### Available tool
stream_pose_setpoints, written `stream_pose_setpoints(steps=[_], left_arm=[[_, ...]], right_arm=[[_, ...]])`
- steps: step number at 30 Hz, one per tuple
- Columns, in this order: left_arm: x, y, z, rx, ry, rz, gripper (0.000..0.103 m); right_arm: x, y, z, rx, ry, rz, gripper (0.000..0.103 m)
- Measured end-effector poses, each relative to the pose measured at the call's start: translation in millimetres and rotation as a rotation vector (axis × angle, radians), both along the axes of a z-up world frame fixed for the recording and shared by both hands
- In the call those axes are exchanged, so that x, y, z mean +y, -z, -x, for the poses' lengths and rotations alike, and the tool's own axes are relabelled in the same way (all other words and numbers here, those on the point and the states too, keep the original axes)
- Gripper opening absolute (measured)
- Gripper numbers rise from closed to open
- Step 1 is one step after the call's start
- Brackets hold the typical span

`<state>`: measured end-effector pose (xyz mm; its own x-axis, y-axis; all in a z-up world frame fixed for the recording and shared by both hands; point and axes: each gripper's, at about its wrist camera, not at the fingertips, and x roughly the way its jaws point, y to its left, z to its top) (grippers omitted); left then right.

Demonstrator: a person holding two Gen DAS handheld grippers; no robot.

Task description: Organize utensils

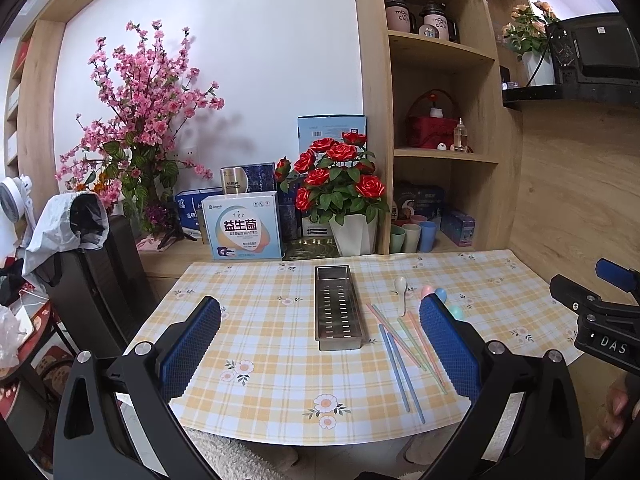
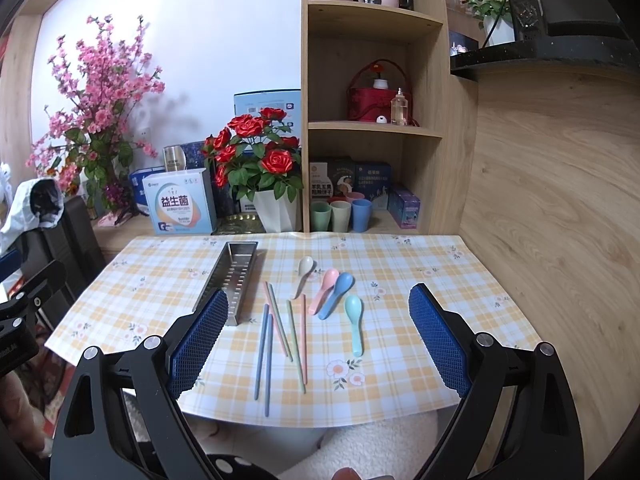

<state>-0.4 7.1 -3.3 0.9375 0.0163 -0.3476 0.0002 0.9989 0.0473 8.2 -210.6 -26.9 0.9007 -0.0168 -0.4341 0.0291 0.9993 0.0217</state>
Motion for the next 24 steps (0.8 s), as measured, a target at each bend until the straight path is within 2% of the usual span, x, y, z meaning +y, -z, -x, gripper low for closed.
stream_pose_setpoints(steps=[24], left_arm=[[-0.2,1.2,2.4,-0.008,-0.005,-0.006,0.097]], right_arm=[[-5.2,4.5,1.4,0.003,0.008,-0.012,0.089]])
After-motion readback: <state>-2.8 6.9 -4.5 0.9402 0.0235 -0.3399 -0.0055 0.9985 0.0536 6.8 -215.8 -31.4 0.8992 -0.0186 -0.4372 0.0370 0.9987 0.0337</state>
